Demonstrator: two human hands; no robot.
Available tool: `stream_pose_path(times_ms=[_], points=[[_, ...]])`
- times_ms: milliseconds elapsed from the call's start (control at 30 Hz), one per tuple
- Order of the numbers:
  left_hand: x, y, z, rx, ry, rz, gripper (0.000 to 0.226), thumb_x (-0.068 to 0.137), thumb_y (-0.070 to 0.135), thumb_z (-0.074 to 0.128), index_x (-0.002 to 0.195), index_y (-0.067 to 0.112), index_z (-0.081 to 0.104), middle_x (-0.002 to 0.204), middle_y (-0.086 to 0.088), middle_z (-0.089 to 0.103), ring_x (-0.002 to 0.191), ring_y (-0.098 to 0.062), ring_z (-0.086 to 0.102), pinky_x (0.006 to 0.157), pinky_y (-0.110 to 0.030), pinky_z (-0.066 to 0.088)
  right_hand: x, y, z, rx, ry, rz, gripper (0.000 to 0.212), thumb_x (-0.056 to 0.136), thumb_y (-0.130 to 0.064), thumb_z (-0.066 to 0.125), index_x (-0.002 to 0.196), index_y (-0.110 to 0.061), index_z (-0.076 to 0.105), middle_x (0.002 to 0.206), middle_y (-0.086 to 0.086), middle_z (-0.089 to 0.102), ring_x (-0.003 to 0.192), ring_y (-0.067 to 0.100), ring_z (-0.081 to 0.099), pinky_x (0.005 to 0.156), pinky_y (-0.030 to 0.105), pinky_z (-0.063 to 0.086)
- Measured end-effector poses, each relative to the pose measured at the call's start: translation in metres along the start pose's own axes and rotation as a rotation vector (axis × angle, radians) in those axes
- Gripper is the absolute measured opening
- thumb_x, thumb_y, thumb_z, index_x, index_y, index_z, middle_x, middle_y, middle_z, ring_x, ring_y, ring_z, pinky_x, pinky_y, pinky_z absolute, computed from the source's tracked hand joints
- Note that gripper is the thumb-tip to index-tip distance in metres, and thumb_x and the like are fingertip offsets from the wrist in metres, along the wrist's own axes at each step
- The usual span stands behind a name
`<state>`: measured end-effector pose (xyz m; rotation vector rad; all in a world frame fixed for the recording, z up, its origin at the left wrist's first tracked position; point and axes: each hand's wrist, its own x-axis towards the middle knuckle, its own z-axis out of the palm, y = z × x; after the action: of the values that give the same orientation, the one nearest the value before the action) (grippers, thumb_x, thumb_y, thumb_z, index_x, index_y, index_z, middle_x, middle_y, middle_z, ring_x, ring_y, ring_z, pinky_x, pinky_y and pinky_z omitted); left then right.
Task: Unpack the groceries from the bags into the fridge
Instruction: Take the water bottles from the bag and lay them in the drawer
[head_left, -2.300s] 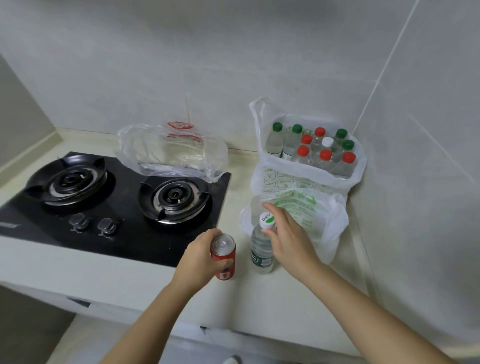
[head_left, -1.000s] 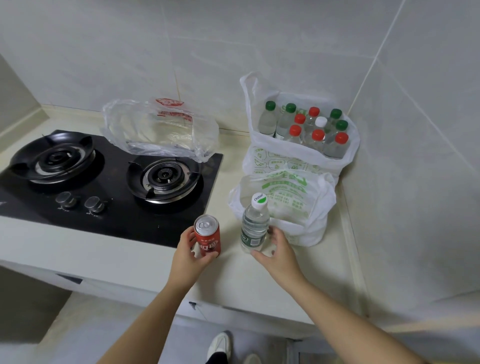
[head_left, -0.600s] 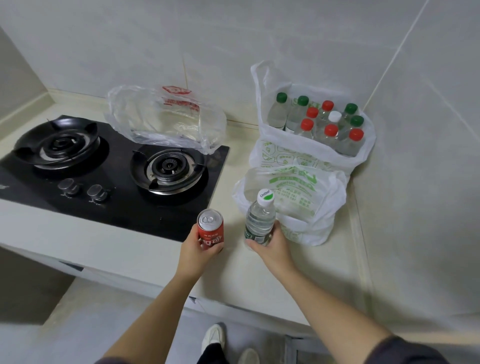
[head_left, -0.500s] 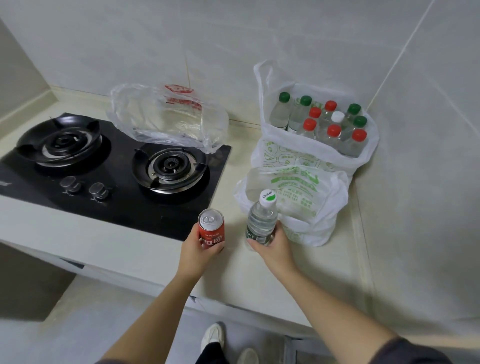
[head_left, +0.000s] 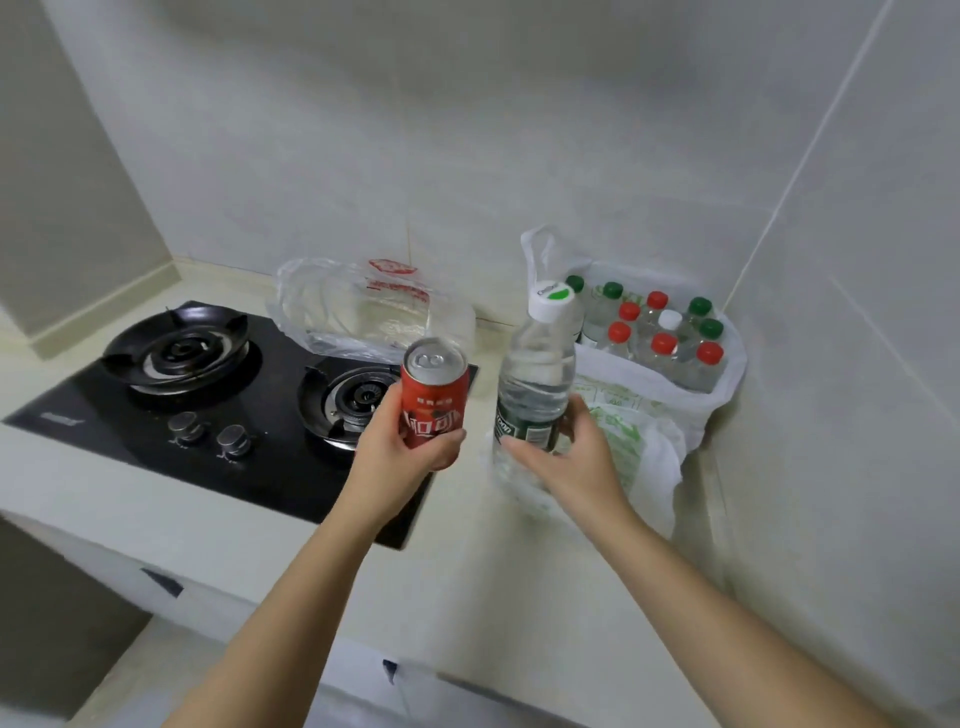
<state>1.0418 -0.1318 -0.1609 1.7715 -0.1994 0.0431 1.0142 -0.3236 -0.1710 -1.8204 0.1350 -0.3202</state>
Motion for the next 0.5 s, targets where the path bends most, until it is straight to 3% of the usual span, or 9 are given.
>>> stream_pose_path(times_ms=[67,167,267,333,500], points=[[0.007,0.029,-0.009,-0.027,0.008,0.048,0.053,0.077,0.007,0.079,0.122,0.023,0.053,0.103,0.007,0.067,0.087,0.003,0.065,0.065,-0.009,0.050,0.011,-0.033,-0.008,0.007,-0.033,-0.054,0.043,0.073,-0.022,0.084,0.099,-0.039,0.055,0.099,-0.020,0.066,0.090,-0.012,0.060,0.077,0.011,0.047],[0.015,0.061,-0.021,-0.094,0.057,0.084,0.053,0.076,0.012,0.080,0.122,0.023,0.056,0.101,0.009,0.070,0.088,0.002,0.067,0.071,-0.014,0.052,0.023,-0.068,-0.013,0.031,-0.076,-0.098,0.044,0.074,-0.024,0.083,0.106,-0.038,0.055,0.103,-0.018,0.067,0.092,-0.008,0.061,0.080,0.016,0.048],[0.018,0.076,-0.036,-0.137,0.069,0.082,0.053,0.075,0.017,0.082,0.121,0.027,0.058,0.104,0.006,0.072,0.096,-0.010,0.069,0.088,-0.039,0.055,0.029,-0.088,-0.008,0.053,-0.100,-0.117,0.047,0.074,-0.023,0.083,0.111,-0.035,0.056,0.105,-0.016,0.067,0.090,-0.008,0.063,0.078,0.016,0.048],[0.017,0.081,-0.049,-0.145,0.083,0.083,0.052,0.074,0.018,0.083,0.119,0.030,0.058,0.105,0.005,0.072,0.098,-0.014,0.069,0.090,-0.047,0.054,0.028,-0.098,0.001,0.071,-0.111,-0.127,0.049,0.074,-0.021,0.083,0.113,-0.031,0.057,0.105,-0.014,0.066,0.087,-0.009,0.063,0.073,0.010,0.047],[0.007,0.094,-0.094,-0.128,0.132,0.084,0.050,0.075,0.014,0.079,0.117,0.031,0.059,0.104,0.007,0.072,0.097,-0.012,0.069,0.089,-0.048,0.055,0.027,-0.125,0.040,0.148,-0.145,-0.169,0.051,0.074,-0.012,0.082,0.116,-0.027,0.057,0.104,-0.011,0.067,0.087,-0.009,0.063,0.073,0.009,0.048]])
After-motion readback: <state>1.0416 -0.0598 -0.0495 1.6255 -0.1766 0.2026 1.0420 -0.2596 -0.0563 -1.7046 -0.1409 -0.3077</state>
